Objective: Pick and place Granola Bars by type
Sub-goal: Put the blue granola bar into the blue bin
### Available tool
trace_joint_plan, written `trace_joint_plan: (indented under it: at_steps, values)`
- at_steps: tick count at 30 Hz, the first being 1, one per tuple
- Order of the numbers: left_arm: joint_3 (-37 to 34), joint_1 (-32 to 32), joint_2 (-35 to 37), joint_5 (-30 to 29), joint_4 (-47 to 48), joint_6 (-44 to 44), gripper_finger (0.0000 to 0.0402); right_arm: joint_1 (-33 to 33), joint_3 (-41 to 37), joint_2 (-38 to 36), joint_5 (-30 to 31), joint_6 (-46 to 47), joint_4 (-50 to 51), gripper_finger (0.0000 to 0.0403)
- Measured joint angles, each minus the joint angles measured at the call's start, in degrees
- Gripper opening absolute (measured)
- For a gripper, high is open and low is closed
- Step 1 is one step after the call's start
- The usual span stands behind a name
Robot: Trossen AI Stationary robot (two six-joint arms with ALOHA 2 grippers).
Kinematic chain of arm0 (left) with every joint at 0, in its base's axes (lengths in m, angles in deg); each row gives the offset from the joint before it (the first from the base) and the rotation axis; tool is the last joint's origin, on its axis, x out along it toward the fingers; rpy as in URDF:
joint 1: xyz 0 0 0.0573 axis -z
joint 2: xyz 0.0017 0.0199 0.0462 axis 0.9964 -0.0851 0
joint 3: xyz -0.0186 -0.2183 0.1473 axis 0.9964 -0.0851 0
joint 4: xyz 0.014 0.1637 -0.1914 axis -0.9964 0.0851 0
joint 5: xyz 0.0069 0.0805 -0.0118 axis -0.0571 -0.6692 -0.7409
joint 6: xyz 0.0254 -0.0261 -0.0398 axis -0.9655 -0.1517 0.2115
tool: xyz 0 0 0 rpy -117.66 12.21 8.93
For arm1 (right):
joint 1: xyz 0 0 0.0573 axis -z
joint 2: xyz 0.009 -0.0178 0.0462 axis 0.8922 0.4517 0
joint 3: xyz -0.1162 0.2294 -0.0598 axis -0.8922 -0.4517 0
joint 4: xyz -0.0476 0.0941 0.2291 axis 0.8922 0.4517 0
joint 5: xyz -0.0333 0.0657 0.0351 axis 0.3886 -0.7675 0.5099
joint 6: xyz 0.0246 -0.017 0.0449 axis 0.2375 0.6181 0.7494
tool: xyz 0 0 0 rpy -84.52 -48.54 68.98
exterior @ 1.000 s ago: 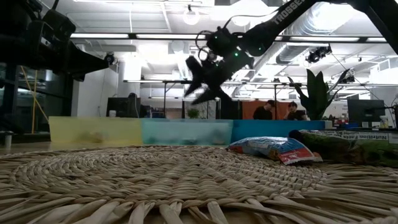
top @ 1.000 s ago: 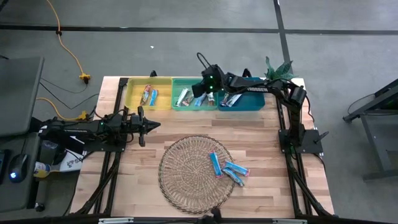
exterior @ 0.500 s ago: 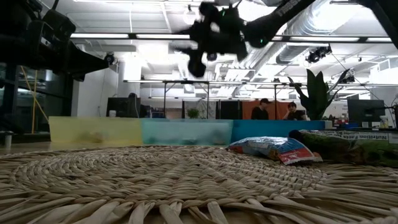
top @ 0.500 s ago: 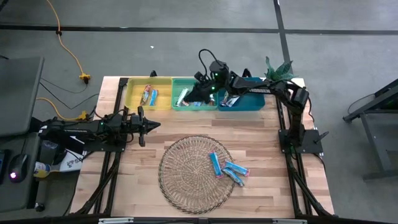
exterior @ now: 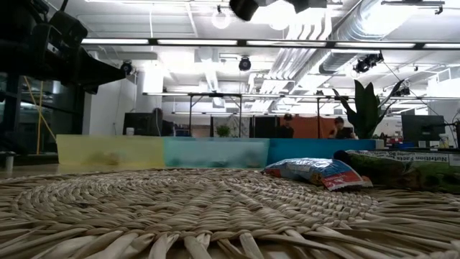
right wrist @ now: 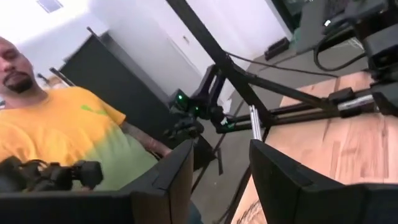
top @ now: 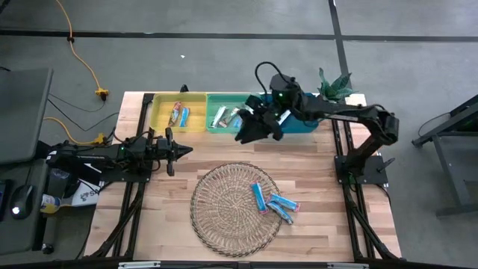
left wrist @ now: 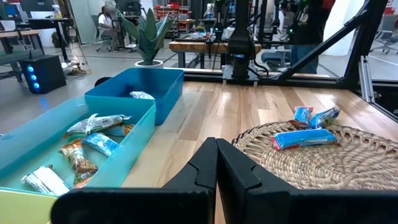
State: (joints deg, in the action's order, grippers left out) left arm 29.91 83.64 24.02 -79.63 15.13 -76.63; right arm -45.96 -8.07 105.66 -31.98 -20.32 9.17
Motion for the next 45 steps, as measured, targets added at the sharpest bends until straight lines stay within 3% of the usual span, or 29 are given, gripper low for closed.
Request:
trace_joint_plan:
  at_steps: [8,13,18,27,33,45]
  values:
    - [0.0,-0.01,0.02,0.0,-0.02,-0.01,0.0,-6.61,0.0,-8.58,13.77,-11.45,22.77,0.0142]
    - [0.0,-0.02,0.02,0.0,-0.02,-0.02,0.0,-11.23,0.0,-12.27,29.12,-14.9,37.89,0.0142]
    - [0.0,-0.01,0.02,0.0,-0.02,0.0,0.0,-16.08,0.0,-13.86,46.17,-14.7,50.88,0.0142]
    - [0.0,-0.02,0.02,0.0,-0.02,0.0,0.0,-25.31,0.0,-13.05,65.49,-4.44,66.99,0.0142]
    - [0.0,0.0,0.0,0.0,-0.02,-0.02,0.0,-30.5,0.0,-12.08,70.91,3.08,73.45,0.0142]
    - [0.0,0.0,0.01,0.15,-0.02,-0.01,0.0,-40.27,0.0,-6.65,69.28,15.37,75.2,0.0142]
